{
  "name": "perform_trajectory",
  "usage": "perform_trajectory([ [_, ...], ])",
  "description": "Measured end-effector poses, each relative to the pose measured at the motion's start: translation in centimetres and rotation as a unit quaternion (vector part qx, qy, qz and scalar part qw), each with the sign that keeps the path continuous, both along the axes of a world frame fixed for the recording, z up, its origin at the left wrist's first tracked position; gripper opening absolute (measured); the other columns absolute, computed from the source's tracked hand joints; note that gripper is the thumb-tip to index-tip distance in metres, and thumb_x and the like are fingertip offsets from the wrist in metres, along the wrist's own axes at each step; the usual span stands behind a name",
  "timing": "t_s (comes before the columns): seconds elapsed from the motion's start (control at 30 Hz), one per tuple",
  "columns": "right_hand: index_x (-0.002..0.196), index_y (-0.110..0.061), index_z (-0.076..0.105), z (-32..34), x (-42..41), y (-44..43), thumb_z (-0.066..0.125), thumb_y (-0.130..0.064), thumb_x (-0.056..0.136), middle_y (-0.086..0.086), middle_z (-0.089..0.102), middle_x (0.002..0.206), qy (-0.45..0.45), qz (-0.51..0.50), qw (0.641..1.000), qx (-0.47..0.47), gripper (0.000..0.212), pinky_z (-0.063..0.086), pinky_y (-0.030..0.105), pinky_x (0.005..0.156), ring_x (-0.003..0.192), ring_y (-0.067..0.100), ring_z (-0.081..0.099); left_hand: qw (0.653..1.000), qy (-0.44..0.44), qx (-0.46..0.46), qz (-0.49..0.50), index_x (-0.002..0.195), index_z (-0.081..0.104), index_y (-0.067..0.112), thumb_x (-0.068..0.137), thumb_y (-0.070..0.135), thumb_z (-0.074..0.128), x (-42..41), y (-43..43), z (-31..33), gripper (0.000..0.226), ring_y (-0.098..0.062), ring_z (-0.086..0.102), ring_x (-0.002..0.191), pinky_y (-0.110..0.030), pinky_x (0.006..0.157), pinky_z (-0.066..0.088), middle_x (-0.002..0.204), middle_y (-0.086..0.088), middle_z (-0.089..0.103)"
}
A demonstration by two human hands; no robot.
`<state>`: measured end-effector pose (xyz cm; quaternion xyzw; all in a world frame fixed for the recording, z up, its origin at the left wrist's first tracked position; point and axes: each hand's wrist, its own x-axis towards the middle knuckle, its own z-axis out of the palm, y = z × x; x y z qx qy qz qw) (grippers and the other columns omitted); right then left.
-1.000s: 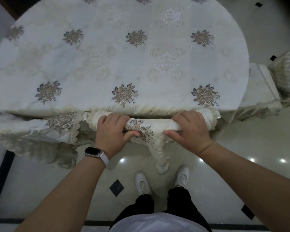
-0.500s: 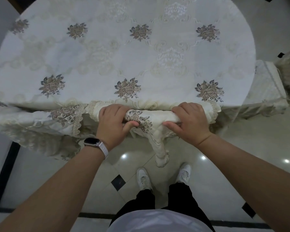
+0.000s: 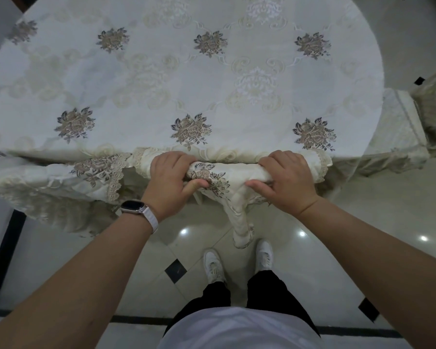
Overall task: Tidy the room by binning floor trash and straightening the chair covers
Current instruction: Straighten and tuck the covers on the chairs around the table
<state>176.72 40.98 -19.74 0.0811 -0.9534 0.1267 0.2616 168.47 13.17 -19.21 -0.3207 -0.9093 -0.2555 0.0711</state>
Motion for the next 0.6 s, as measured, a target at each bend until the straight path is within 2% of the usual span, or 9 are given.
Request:
perform_trajectory([
  [0.17, 0.089, -0.01, 0.066, 0.3, 0.0, 0.0, 0.04, -0.071, 0.091, 0.007, 0.059, 0.081, -0.019, 0.0, 1.0, -0.01, 0.067, 0.039, 0.038, 0.071, 0.074, 0.029, 0.055, 0.999, -0.021, -0.025, 0.004, 0.115, 0.059, 0.015, 0.091, 0.073, 0.033, 0.5, 0.0, 1.0, 0.067, -0.022, 0.046, 0.107, -0.035, 0.097, 0.026, 0.111, -0.008, 0.06],
  [0.37, 0.1, -0.016, 0.067, 1.9, 0.8, -0.5, 0.043, -0.066, 0.087, 0.003, 0.062, 0.094, -0.125, 0.005, 0.992, -0.017, 0.057, 0.041, 0.041, 0.082, 0.087, 0.028, 0.057, 0.997, -0.052, -0.053, 0.029, 0.124, 0.059, 0.011, 0.094, 0.053, 0.047, 2.6, 0.6, 3.1, 0.053, -0.029, 0.054, 0.116, -0.047, 0.102, 0.039, 0.123, -0.008, 0.061],
  [0.47, 0.106, -0.018, 0.067, 3.2, 1.0, -0.7, 0.045, -0.06, 0.087, 0.0, 0.061, 0.1, -0.145, 0.031, 0.989, -0.029, 0.051, 0.041, 0.041, 0.086, 0.093, 0.025, 0.056, 0.994, -0.064, -0.042, 0.071, 0.124, 0.062, 0.008, 0.094, 0.049, 0.048, 4.3, 1.3, 4.7, 0.052, -0.026, 0.052, 0.122, -0.044, 0.105, 0.04, 0.128, -0.009, 0.061],
  [0.6, 0.11, -0.017, 0.066, 4.8, 0.3, -1.4, 0.044, -0.055, 0.089, 0.001, 0.061, 0.108, -0.15, 0.102, 0.983, -0.034, 0.048, 0.041, 0.041, 0.089, 0.099, 0.023, 0.055, 0.989, -0.061, -0.041, 0.131, 0.124, 0.063, 0.011, 0.093, 0.042, 0.047, 6.1, 1.1, 6.3, 0.047, -0.023, 0.05, 0.126, -0.036, 0.107, 0.033, 0.132, -0.008, 0.059],
])
